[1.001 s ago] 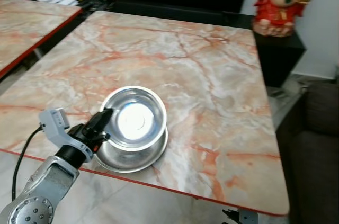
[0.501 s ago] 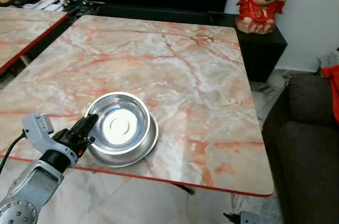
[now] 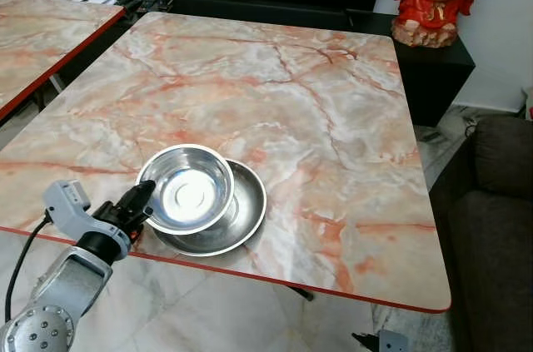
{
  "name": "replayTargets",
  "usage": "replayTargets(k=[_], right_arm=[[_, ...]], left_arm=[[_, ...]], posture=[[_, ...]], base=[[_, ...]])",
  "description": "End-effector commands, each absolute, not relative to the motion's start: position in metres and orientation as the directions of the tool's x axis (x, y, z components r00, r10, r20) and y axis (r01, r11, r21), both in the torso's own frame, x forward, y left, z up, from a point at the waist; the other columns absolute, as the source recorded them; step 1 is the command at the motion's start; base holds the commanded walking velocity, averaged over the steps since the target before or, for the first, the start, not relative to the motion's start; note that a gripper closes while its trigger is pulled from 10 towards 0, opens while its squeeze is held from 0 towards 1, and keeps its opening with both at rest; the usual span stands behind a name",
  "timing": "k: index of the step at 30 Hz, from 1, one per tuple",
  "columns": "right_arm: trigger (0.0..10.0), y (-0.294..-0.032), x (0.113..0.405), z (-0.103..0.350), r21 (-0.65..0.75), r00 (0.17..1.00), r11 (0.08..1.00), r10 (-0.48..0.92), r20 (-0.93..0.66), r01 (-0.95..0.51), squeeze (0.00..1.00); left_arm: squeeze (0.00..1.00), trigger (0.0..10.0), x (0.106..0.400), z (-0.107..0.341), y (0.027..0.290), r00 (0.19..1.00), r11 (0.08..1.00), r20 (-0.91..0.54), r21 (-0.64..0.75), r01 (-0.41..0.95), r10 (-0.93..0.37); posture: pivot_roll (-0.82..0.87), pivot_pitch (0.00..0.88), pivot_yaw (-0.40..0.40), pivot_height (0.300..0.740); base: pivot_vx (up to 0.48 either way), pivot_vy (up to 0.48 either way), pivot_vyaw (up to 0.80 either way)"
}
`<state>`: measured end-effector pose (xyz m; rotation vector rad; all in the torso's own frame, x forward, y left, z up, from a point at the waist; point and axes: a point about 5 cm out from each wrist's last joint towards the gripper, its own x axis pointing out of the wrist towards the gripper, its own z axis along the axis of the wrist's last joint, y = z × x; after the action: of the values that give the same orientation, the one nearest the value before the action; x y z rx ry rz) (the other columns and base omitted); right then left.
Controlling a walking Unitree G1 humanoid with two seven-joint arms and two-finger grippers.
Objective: Setting the table
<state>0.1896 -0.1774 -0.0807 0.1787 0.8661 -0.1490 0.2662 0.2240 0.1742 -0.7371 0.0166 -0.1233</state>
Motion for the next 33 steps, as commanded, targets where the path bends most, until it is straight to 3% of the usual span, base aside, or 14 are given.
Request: replayTargets(k=[1, 19, 20, 21, 22, 33], right_arm=[[10.0, -0.178, 0.183, -0.084, 0.09, 0.621, 0.974, -0.06, -0.781, 0.207, 0.0], [10.0, -0.175, 0.182, -0.085, 0.095, 0.624, 0.973, -0.059, -0.779, 0.211, 0.0], [10.0, -0.175, 0.182, -0.085, 0.095, 0.623, 0.973, -0.059, -0.78, 0.21, 0.0], [10.0, -0.175, 0.181, -0.085, 0.095, 0.623, 0.973, -0.058, -0.78, 0.21, 0.0], [10.0, -0.175, 0.181, -0.085, 0.096, 0.623, 0.973, -0.058, -0.78, 0.211, 0.0], [10.0, -0.177, 0.181, -0.085, 0.093, 0.617, 0.973, -0.058, -0.785, 0.211, 0.0]], left_arm=[[0.0, 10.0, 0.268, 0.173, 0.219, 0.989, 0.739, 0.012, -0.663, 0.119, -0.148], [0.0, 10.0, 0.281, 0.168, 0.212, 0.989, 0.789, -0.068, -0.611, 0.064, -0.133], [0.13, 10.0, 0.281, 0.167, 0.212, 0.989, 0.787, -0.066, -0.614, 0.064, -0.132], [0.13, 10.0, 0.281, 0.167, 0.212, 0.989, 0.785, -0.064, -0.616, 0.065, -0.132], [0.26, 10.0, 0.28, 0.167, 0.211, 0.989, 0.785, -0.065, -0.616, 0.063, -0.131], [0.23, 10.0, 0.279, 0.16, 0.209, 0.986, 0.792, -0.098, -0.608, 0.049, -0.137]], posture=[[0.14, 0.163, -0.009, 0.74], [0.14, 0.176, -0.006, 0.74], [0.14, 0.176, -0.006, 0.74], [0.14, 0.176, -0.006, 0.74], [0.14, 0.177, -0.007, 0.74], [0.14, 0.178, -0.01, 0.74]], base=[[0.0, 0.0, 0.0], [0.0, 0.0, 0.0], [0.0, 0.0, 0.0], [0.0, 0.0, 0.0], [0.0, 0.0, 0.0], [0.0, 0.0, 0.0]])
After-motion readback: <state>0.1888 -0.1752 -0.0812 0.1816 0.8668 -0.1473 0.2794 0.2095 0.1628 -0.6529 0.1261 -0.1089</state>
